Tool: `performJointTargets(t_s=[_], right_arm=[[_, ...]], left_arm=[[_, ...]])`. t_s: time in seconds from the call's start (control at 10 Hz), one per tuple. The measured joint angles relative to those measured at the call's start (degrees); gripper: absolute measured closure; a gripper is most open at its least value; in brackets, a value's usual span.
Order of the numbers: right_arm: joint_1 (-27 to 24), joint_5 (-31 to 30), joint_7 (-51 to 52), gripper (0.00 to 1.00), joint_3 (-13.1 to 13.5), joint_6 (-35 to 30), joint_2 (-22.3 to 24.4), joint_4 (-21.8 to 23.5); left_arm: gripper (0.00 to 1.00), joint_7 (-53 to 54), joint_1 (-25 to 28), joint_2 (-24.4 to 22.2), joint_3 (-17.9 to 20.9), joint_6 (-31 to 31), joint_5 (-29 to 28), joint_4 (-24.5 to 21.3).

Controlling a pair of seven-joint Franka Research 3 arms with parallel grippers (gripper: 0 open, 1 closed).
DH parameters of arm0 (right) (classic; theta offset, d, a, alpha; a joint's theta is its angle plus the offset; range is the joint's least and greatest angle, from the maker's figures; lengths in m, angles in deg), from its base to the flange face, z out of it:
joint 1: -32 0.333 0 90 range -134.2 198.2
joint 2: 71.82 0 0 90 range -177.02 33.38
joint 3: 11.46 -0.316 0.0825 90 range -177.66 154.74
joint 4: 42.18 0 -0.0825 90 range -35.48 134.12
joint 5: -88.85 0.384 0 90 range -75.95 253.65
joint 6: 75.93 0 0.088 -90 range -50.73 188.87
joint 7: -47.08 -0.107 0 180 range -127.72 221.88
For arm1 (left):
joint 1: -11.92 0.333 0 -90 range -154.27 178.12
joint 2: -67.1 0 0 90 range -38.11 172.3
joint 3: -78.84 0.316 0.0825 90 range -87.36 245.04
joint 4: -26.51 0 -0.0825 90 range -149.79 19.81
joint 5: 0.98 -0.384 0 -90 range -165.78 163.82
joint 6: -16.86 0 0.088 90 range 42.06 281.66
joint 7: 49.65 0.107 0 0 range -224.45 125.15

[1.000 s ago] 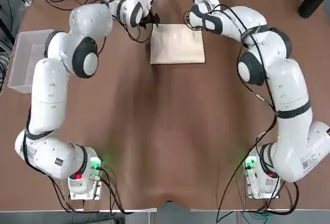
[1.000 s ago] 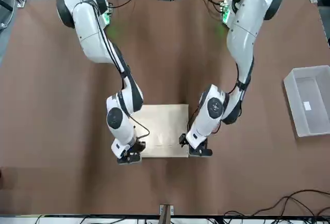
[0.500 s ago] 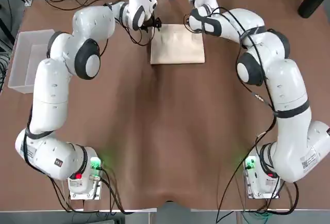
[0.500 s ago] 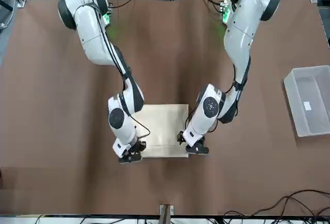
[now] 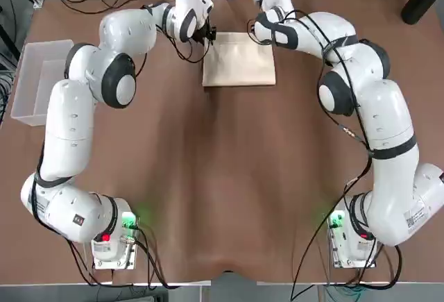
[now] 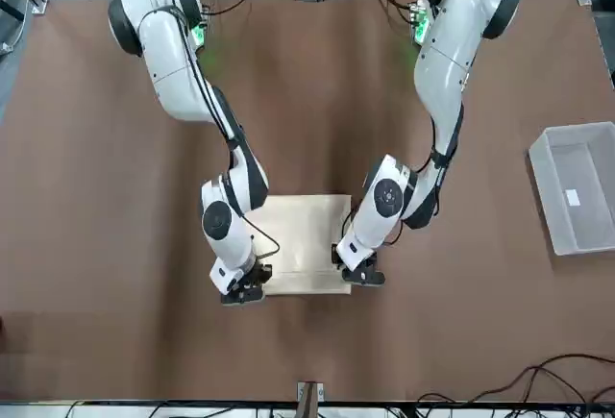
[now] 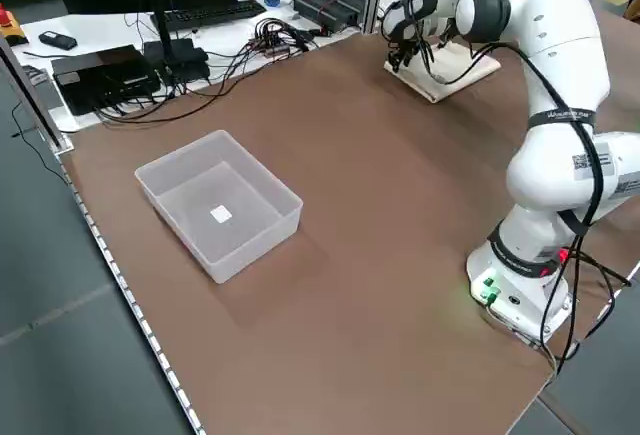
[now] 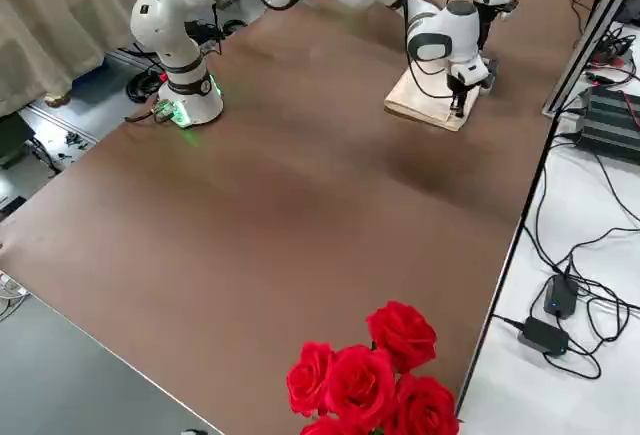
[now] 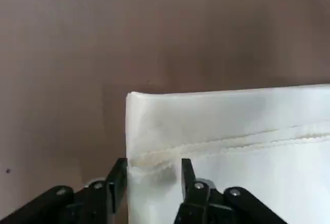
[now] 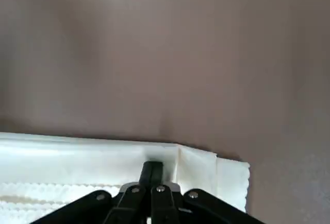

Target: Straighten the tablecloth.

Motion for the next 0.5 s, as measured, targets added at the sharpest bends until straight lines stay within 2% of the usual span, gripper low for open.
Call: performJointTargets(t_s=[0.2, 0.3, 0.5], right_arm=[[0.0, 0.0, 0.0, 0.99, 0.0, 0.0, 0.0, 0.0], [0.0, 0.0, 0.0, 0.99, 0.0, 0.0, 0.0, 0.0], [0.0, 0.0, 0.0, 0.99, 0.0, 0.0, 0.0, 0.0]], left_arm=[[0.86, 0.0, 0.0, 0.0, 0.0, 0.0, 0.0, 0.0], [0.97, 0.0, 0.0, 0.0, 0.0, 0.0, 0.0, 0.0], [0.97, 0.0, 0.0, -0.1, 0.0, 0.0, 0.0, 0.1]])
